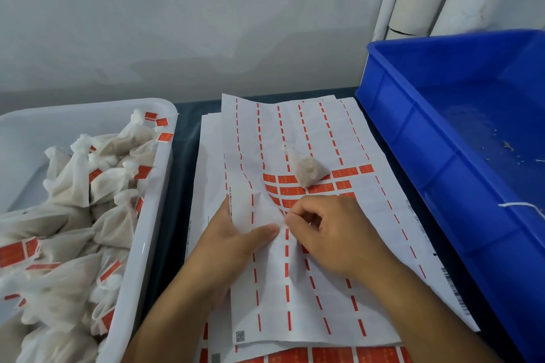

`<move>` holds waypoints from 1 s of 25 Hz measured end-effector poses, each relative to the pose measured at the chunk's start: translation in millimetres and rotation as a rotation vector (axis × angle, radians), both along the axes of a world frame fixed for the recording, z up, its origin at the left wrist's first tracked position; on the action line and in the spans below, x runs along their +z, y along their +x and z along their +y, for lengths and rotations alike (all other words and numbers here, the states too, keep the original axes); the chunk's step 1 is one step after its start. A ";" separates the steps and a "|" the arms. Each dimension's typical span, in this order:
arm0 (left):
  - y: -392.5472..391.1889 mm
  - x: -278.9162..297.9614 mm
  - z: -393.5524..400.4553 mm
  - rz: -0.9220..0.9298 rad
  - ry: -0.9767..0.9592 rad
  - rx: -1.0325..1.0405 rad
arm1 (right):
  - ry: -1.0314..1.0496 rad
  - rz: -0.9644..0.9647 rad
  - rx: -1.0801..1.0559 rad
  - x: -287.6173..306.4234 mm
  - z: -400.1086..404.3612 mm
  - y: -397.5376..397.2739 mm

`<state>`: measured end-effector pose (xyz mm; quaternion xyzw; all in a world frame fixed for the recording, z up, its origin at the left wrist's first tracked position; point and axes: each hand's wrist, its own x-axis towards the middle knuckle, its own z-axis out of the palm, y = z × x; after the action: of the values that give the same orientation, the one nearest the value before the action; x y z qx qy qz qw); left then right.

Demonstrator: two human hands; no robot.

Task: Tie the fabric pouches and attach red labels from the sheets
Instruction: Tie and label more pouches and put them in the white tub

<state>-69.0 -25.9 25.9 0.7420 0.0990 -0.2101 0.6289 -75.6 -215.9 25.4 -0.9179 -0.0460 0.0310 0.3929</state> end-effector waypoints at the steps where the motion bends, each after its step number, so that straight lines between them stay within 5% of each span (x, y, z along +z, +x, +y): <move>1: 0.6 0.0 0.4 0.010 0.005 -0.004 | -0.003 -0.002 0.002 -0.4 0.7 0.0; 25: -0.9 10.4 5.1 0.007 0.052 0.006 | 0.012 0.031 -0.038 0.7 3.6 -0.7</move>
<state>-69.9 -20.8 36.4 0.7569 0.1090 -0.2082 0.6098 -76.2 -212.3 26.1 -0.9157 -0.0228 0.0378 0.3994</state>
